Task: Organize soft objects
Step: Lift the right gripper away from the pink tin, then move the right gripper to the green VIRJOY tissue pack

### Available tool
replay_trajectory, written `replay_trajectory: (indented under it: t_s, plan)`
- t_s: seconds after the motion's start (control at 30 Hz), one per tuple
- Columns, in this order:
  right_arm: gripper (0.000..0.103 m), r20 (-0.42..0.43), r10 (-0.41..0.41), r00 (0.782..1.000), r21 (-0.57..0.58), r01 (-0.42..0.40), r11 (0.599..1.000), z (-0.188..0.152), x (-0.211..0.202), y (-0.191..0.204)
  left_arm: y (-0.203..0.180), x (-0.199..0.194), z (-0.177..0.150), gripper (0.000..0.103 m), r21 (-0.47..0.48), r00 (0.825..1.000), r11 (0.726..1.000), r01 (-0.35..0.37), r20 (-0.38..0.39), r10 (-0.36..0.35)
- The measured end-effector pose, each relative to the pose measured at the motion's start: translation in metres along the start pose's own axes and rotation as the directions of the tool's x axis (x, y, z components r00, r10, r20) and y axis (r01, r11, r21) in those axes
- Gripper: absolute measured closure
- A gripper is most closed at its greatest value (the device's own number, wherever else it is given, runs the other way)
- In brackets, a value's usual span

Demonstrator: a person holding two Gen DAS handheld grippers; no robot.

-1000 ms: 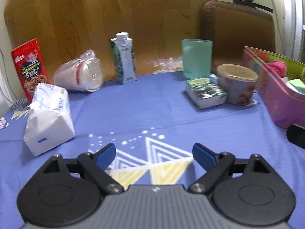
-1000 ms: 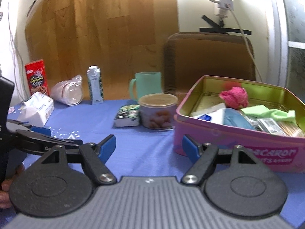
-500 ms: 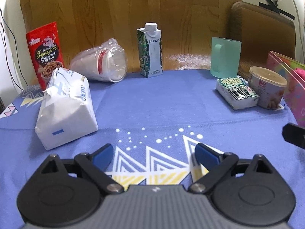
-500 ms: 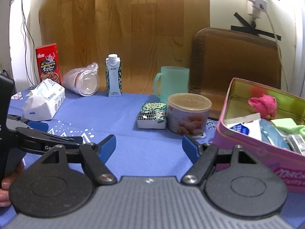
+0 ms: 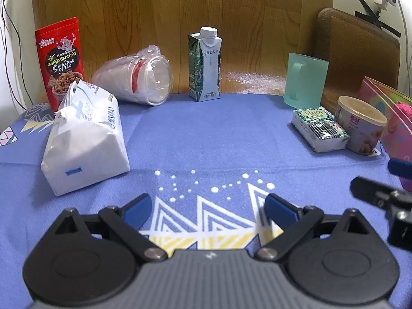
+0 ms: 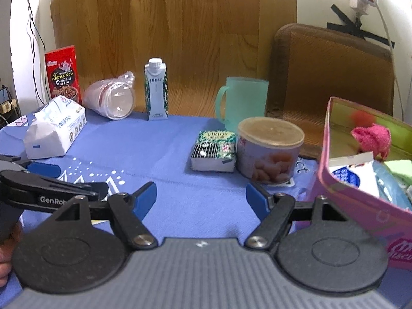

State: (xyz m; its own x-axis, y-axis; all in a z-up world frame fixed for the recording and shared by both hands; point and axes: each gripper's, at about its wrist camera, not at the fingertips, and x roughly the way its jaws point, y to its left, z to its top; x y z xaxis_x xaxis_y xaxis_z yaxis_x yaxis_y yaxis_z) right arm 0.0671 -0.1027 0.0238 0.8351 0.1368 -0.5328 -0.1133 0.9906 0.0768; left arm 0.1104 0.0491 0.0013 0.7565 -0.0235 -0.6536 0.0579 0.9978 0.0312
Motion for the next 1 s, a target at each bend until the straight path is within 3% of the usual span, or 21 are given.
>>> replay_trajectory:
  t_s: [0.3,0.6,0.7,0.87,1.0]
  plan:
    - [0.025,-0.023,0.003,1.0,-0.033,-0.004,0.999,0.004,0.007,0.002,0.007,-0.002,-0.002,0.004,-0.041,0.999,0.999,0.033,0.017,-0.032]
    - [0.025,-0.036,0.037,0.999,-0.082,-0.04,0.996,0.058,0.046,-0.007,0.015,-0.002,-0.001,0.003,-0.088,0.998,0.994,0.058,0.031,-0.056]
    - [0.025,-0.104,0.068,0.992,-0.085,-0.077,0.993,0.079,0.078,-0.013,0.017,-0.003,-0.001,0.003,-0.1,0.998,0.993,0.063,0.034,-0.06]
    - [0.025,-0.229,0.003,0.973,-0.107,-0.028,0.994,0.103,0.131,-0.015,0.022,-0.003,0.0,0.003,-0.124,0.997,0.99,0.074,0.04,-0.069]
    - [0.022,-0.348,0.009,0.938,-0.126,-0.056,0.991,0.108,0.159,-0.018,0.022,-0.003,0.0,0.002,-0.131,0.996,0.988,0.08,0.042,-0.075]
